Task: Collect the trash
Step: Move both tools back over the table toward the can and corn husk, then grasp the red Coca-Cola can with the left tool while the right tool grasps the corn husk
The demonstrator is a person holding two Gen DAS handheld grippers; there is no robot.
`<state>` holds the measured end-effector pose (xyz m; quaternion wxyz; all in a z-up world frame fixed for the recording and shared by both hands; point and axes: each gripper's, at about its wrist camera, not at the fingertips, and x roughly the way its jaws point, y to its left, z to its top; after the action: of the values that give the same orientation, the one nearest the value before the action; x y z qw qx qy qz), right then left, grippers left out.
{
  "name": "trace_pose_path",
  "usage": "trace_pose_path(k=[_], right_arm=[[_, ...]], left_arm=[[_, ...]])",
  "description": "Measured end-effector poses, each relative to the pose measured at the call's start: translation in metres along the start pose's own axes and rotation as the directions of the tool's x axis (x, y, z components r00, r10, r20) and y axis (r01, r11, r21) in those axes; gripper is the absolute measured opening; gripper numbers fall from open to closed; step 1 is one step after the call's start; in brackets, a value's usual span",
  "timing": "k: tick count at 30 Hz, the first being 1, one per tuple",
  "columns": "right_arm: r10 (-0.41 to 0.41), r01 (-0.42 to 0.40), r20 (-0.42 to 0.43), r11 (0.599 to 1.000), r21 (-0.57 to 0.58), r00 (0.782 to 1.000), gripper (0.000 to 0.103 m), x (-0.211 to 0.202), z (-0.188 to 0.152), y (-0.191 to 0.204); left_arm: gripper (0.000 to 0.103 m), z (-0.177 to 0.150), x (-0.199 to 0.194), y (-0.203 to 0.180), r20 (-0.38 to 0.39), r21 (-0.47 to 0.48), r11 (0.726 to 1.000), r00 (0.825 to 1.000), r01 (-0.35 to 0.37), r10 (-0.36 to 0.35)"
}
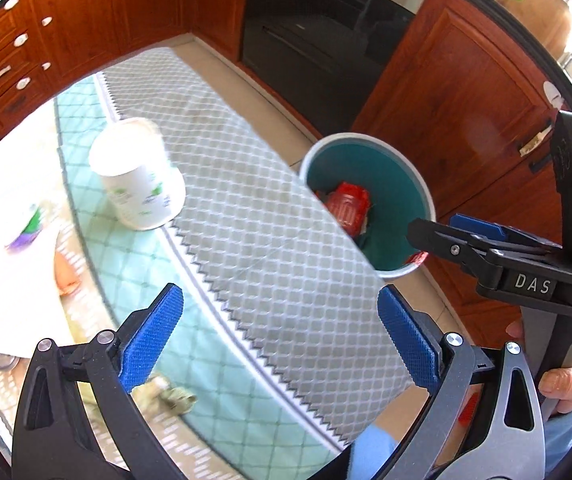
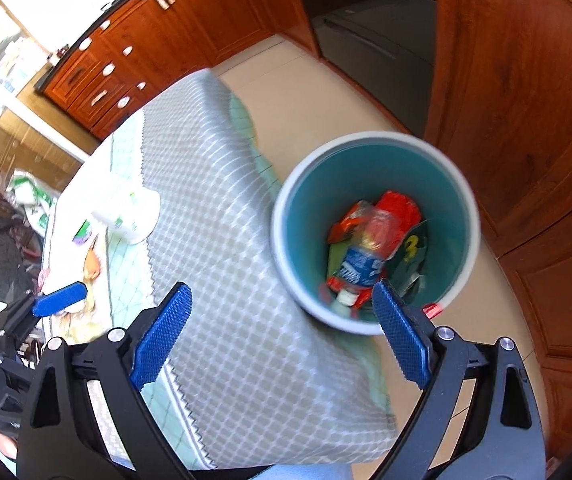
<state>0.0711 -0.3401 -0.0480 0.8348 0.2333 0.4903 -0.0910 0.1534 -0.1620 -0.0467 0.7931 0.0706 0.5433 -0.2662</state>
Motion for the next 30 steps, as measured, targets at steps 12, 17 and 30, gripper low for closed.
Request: trace_pose_path(k=[12, 17, 30], right_arm=[[0.08, -0.1, -0.112, 0.978, -0.181, 0.99, 0.087, 0.033, -0.035, 0.121], [0.1, -0.146, -0.182, 0.954, -0.261, 0.978, 0.087, 0.059, -0.052, 0.18], [-0.03, -0.104, -0.28, 0.887, -0.451, 0.96, 0.087, 0.12, -0.079, 0.253]], left_arm=[[0.098, -0.055, -0.051, 0.117, 0.038, -0.18, 0.979, 0.993, -0.1, 0.109], [0.098, -0.079, -0.07, 0.157, 0.051, -0.239, 0.964, 0.99, -0.115, 0.13], [0.098, -0.126, -0.081, 0.246, 0.034, -0.393, 0.91, 0.987, -0.129, 0.155]])
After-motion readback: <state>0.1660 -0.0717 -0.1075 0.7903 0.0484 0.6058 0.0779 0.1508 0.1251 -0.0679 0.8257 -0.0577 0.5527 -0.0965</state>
